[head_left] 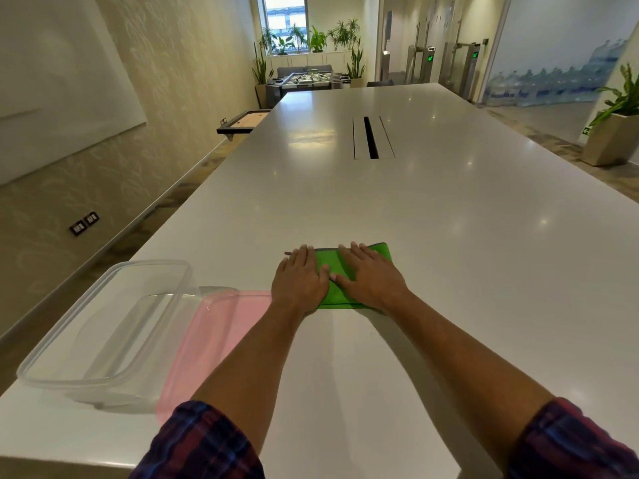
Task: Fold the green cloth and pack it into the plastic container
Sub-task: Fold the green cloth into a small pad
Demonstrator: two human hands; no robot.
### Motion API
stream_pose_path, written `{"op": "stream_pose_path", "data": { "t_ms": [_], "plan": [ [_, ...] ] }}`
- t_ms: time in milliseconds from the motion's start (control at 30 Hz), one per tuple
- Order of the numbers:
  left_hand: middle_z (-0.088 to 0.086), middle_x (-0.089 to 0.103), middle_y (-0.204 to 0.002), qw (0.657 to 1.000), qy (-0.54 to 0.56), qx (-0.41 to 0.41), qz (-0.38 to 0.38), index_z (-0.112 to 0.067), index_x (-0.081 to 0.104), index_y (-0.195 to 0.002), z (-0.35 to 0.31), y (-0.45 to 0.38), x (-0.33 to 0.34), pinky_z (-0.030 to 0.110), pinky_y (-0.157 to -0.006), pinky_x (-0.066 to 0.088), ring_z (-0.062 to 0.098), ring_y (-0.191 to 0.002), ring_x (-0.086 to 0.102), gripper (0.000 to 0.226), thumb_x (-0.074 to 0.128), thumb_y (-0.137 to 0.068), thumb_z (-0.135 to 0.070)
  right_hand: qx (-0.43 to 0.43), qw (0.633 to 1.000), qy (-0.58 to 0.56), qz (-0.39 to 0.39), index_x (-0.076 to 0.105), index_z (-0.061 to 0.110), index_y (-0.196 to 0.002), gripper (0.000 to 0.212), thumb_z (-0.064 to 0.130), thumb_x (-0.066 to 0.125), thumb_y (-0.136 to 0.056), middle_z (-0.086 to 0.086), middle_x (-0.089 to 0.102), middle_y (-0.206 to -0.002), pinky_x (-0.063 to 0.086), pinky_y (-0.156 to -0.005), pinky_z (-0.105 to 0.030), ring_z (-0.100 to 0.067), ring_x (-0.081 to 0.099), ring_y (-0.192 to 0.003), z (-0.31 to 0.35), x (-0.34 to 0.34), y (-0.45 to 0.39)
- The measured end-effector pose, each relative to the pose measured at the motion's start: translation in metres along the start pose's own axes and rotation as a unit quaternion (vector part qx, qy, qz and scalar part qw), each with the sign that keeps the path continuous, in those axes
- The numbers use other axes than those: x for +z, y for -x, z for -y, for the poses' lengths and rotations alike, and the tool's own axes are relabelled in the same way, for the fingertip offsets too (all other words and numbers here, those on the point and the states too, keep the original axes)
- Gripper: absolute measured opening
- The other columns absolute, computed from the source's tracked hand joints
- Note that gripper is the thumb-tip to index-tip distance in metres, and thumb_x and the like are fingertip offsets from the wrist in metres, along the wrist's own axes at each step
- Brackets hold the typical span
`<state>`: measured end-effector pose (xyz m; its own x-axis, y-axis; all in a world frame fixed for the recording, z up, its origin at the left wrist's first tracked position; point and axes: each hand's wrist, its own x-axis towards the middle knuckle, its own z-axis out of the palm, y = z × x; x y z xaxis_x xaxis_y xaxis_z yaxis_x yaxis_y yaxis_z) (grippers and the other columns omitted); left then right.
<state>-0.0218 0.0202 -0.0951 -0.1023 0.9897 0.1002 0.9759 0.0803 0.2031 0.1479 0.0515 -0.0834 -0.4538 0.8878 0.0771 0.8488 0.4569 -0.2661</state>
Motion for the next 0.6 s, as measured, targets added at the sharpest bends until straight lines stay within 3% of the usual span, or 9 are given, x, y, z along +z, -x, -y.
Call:
{"op": "stream_pose_path", "data": {
  "t_ms": [100,233,600],
  "plan": [
    [0.016,0.018,-0.168,1.000,-0.023,-0.020,-0.004,-0.004,0.016,-0.160,-0.003,-0.001,0.003,0.043,-0.127,0.010,0.029,-0.156,0.016,0.069,0.025,-0.106,-0.046,0.013,1.000,0.026,0.005,0.012,0.027,-0.164,0.083,0.075,0.020,-0.097,-0.003,0.009,-0.172,0.003,-0.128,-0.040,-0.018,0.003,-0.158,-0.010,0.008,0.003],
    [0.015,0.017,-0.168,0.999,-0.029,-0.027,0.006,-0.004,0.014,-0.161,-0.004,-0.001,0.004,0.043,-0.127,0.007,0.028,-0.156,0.014,0.071,0.021,-0.105,-0.047,0.014,1.000,0.020,0.019,0.009,0.026,-0.164,0.087,0.078,0.018,-0.095,-0.001,0.004,-0.172,-0.001,-0.126,-0.036,-0.016,-0.001,-0.158,-0.025,0.007,0.000],
    [0.012,0.015,-0.169,0.996,-0.081,-0.018,0.015,-0.005,0.013,-0.161,-0.006,-0.002,-0.001,0.043,-0.127,-0.002,0.023,-0.157,0.010,0.071,0.018,-0.105,-0.048,0.056,0.997,-0.005,0.051,0.001,0.023,-0.164,0.064,0.051,0.015,-0.108,-0.005,-0.002,-0.172,0.004,-0.128,-0.040,-0.020,0.000,-0.159,-0.062,-0.006,0.001]
  ]
}}
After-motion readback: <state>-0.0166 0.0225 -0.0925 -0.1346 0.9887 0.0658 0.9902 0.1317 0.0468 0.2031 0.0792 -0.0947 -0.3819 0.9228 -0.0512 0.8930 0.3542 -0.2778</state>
